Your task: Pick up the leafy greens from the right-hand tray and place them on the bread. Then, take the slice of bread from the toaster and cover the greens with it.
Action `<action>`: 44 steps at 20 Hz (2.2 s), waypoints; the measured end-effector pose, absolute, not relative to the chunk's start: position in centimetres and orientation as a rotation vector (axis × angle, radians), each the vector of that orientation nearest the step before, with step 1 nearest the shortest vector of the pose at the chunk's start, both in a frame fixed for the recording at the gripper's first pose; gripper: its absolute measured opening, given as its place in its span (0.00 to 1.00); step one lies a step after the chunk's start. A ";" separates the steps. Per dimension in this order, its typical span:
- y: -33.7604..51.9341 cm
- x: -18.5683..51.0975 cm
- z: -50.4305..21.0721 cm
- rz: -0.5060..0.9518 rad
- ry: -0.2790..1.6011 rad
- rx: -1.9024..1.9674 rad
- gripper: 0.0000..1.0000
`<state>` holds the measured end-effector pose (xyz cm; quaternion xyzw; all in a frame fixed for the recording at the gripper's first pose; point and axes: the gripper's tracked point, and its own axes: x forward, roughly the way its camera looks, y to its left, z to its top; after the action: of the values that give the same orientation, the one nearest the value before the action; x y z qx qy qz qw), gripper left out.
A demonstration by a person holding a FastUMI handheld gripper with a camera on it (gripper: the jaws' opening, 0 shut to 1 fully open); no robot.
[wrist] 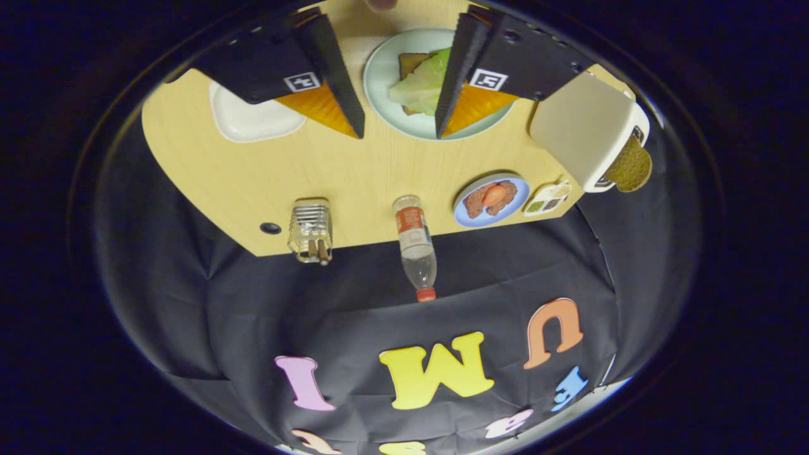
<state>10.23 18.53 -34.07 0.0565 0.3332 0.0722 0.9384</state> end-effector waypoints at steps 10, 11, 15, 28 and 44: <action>16.2 7.2 -21.5 0.051 0.503 0.040 0.97; 16.4 6.6 -20.5 0.042 0.495 0.045 0.96; 19.2 4.7 -16.1 0.067 0.437 0.015 0.96; 36.5 2.6 -11.8 0.236 0.393 0.051 0.96; 47.7 3.5 -24.9 0.257 0.596 0.004 0.95</action>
<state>3.46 47.70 -24.93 0.0019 0.2926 0.1262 0.9479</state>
